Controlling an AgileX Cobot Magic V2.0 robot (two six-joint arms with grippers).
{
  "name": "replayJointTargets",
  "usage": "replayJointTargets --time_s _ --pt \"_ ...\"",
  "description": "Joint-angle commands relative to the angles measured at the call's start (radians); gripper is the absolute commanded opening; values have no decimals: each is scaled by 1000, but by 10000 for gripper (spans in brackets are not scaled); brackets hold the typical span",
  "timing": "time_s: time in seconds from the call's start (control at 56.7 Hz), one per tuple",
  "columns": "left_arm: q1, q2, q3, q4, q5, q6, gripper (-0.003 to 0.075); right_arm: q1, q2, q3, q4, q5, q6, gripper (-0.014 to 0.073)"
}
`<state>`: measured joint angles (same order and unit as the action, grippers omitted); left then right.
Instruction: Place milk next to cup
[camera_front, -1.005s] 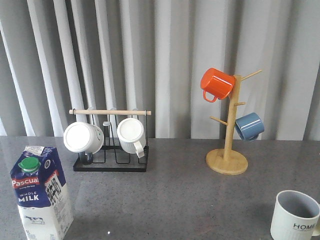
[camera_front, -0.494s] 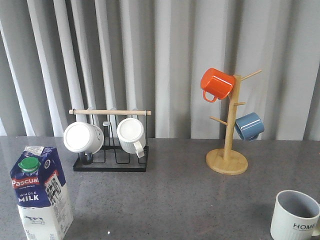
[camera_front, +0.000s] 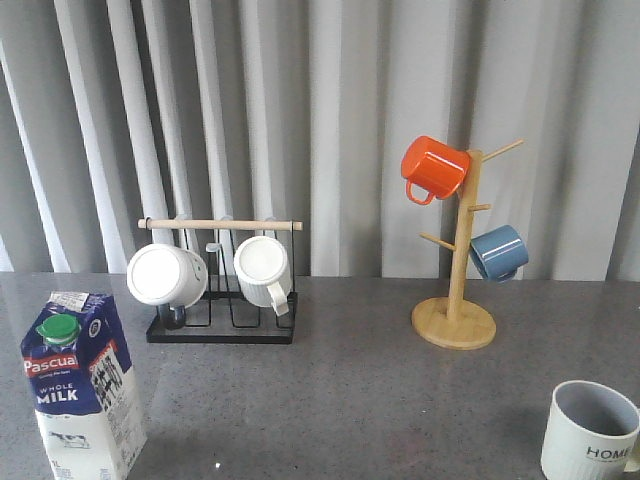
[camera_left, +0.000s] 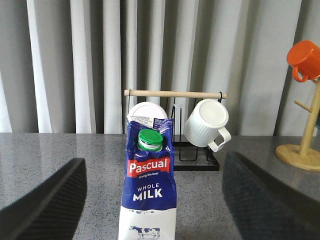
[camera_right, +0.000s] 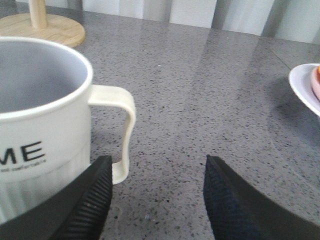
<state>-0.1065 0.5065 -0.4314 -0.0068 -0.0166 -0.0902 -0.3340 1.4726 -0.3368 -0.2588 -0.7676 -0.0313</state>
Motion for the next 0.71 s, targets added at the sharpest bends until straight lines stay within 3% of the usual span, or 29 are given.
replayJointTargets --time_s 0.0,0.353,0.688 --pt "-8 8 -35 -7 -77 -9 533 -9 0 -25 -25 -113 2 394" --pt "-8 8 -35 -7 -77 -9 533 -10 72 -27 -25 -219 3 394" --pt "-8 8 -35 -7 -77 -9 533 -10 98 -95 -37 -197 26 394"
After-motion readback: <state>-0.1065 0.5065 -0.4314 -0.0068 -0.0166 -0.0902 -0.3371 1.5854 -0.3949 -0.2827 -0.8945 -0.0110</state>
